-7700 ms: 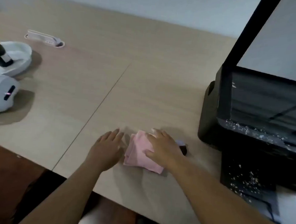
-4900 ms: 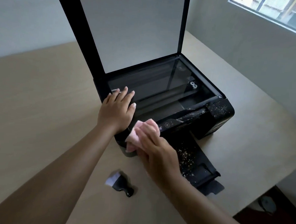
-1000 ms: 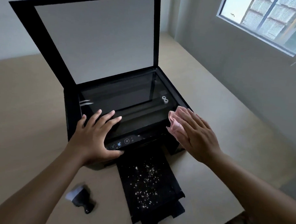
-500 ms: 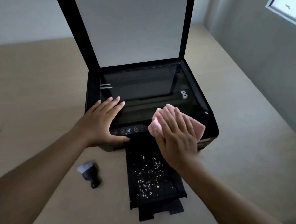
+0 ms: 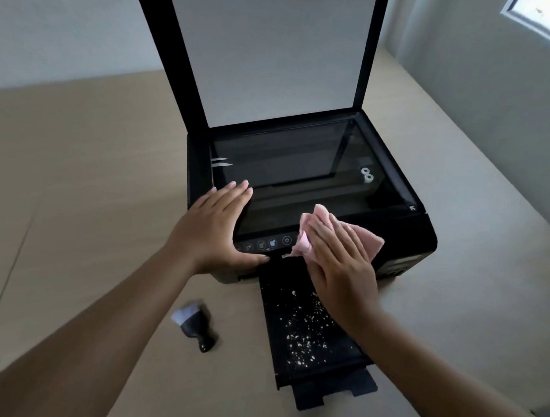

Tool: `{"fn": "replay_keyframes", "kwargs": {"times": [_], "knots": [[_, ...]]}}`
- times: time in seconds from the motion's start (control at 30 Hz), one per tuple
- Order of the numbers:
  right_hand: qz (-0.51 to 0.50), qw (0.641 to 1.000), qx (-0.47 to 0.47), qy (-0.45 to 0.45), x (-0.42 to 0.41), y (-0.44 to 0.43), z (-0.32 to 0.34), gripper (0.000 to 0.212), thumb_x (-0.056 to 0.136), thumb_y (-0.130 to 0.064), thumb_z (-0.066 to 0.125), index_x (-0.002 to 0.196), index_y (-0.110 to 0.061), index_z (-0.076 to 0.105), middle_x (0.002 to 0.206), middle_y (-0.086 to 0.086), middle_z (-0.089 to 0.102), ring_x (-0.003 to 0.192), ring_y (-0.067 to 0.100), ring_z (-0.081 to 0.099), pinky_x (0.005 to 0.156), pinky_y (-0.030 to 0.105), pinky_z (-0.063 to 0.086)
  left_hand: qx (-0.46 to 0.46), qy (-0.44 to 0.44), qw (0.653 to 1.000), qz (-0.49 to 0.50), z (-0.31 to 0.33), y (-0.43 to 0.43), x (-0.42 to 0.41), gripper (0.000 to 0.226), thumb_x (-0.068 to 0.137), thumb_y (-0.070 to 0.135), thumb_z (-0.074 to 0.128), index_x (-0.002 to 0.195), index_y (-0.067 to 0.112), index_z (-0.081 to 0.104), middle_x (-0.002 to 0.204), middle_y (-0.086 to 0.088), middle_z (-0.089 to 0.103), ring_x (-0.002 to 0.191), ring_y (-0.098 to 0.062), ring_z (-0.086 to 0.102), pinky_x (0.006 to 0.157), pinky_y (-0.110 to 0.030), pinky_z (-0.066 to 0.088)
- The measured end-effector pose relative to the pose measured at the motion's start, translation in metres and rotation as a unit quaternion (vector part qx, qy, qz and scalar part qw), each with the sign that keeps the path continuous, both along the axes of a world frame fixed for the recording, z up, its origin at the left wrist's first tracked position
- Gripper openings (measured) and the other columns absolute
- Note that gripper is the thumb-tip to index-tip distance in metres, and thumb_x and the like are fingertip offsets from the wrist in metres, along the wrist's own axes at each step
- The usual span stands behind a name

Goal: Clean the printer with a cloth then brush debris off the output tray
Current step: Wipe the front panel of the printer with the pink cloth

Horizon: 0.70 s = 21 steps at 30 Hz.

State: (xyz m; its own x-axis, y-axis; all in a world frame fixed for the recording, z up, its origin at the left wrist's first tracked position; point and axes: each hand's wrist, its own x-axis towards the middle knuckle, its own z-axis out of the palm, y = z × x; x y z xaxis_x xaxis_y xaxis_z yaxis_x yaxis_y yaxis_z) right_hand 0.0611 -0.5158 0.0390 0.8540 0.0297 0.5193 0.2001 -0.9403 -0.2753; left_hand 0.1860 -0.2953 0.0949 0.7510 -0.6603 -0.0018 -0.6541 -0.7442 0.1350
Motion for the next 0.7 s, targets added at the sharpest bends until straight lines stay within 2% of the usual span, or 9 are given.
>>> {"fn": "replay_keyframes", "kwargs": {"times": [0.1,0.17,0.23,0.3,0.43,0.53,0.63,0.7], "knots": [[0.022,0.997,-0.073,0.02,-0.005,-0.031,0.007,0.042,0.098,-0.019,0.054,0.138,-0.009,0.054,0.149,0.007,0.047,0.142,0.022,0.04,0.111,0.046,0.039,-0.034,0.067,0.997,-0.019,0.005,0.007,0.011,0.103,0.075,0.083,0.037,0.156,0.025,0.014,0.164,0.011,0.004,0.149,-0.003,-0.002,0.122,-0.033,0.004],[-0.028,0.998,-0.043,0.044,-0.007,-0.027,0.008,0.043,0.099,-0.021,0.051,0.14,-0.011,0.051,0.152,0.007,0.044,0.145,0.022,0.034,0.114,0.047,0.034,-0.066,0.088,0.994,-0.004,0.007,0.011,0.029,0.083,0.087,0.069,0.032,0.155,0.024,0.019,0.164,0.009,0.009,0.149,-0.003,0.001,0.122,-0.032,0.004],[-0.089,0.995,0.02,0.05,-0.003,0.003,0.012,0.045,0.099,-0.024,0.048,0.143,-0.013,0.048,0.154,0.007,0.04,0.147,0.023,0.029,0.118,0.048,0.027,-0.067,0.065,0.996,0.006,0.005,0.012,0.047,0.068,0.097,0.052,0.033,0.155,0.02,0.021,0.164,0.004,0.011,0.15,-0.008,0.003,0.121,-0.029,0.0],[-0.102,0.992,0.042,0.057,0.005,0.045,0.014,0.047,0.098,-0.029,0.047,0.143,-0.016,0.047,0.155,0.005,0.039,0.147,0.025,0.028,0.119,0.048,0.024,-0.069,0.041,0.997,0.009,-0.001,0.011,0.057,0.058,0.102,0.039,0.035,0.155,0.019,0.021,0.164,0.002,0.012,0.15,-0.01,0.005,0.121,-0.029,0.0],[0.014,0.998,-0.009,0.057,0.016,0.112,0.014,0.048,0.101,-0.035,0.044,0.146,-0.017,0.044,0.156,0.002,0.038,0.148,0.024,0.027,0.119,0.047,0.025,-0.096,0.039,0.995,0.001,-0.007,0.012,0.065,0.054,0.102,0.033,0.033,0.154,0.019,0.026,0.163,0.001,0.015,0.15,-0.01,0.008,0.121,-0.029,0.001],[0.06,0.995,-0.064,0.05,0.015,0.092,0.012,0.047,0.102,-0.037,0.045,0.145,-0.019,0.045,0.155,0.002,0.039,0.145,0.023,0.033,0.12,0.042,0.025,-0.11,0.043,0.993,-0.004,-0.007,0.012,0.067,0.051,0.103,0.027,0.034,0.153,0.018,0.028,0.163,0.0,0.017,0.15,-0.011,0.009,0.121,-0.029,0.001],[-0.072,0.996,-0.039,0.041,0.004,0.058,0.004,0.046,0.098,-0.031,0.052,0.141,-0.016,0.048,0.152,0.008,0.043,0.144,0.028,0.034,0.119,0.048,0.025,-0.119,0.036,0.992,0.001,-0.009,0.011,0.065,0.051,0.103,0.028,0.034,0.153,0.02,0.03,0.163,0.002,0.019,0.15,-0.01,0.011,0.121,-0.03,0.003],[-0.151,0.988,-0.005,0.033,0.007,0.067,0.001,0.047,0.094,-0.032,0.05,0.137,-0.014,0.049,0.146,0.01,0.047,0.143,0.033,0.034,0.119,0.053,0.021,-0.124,0.027,0.992,0.008,-0.009,0.012,0.065,0.05,0.103,0.029,0.033,0.153,0.022,0.031,0.162,0.004,0.02,0.15,-0.01,0.012,0.121,-0.03,0.004]]}}
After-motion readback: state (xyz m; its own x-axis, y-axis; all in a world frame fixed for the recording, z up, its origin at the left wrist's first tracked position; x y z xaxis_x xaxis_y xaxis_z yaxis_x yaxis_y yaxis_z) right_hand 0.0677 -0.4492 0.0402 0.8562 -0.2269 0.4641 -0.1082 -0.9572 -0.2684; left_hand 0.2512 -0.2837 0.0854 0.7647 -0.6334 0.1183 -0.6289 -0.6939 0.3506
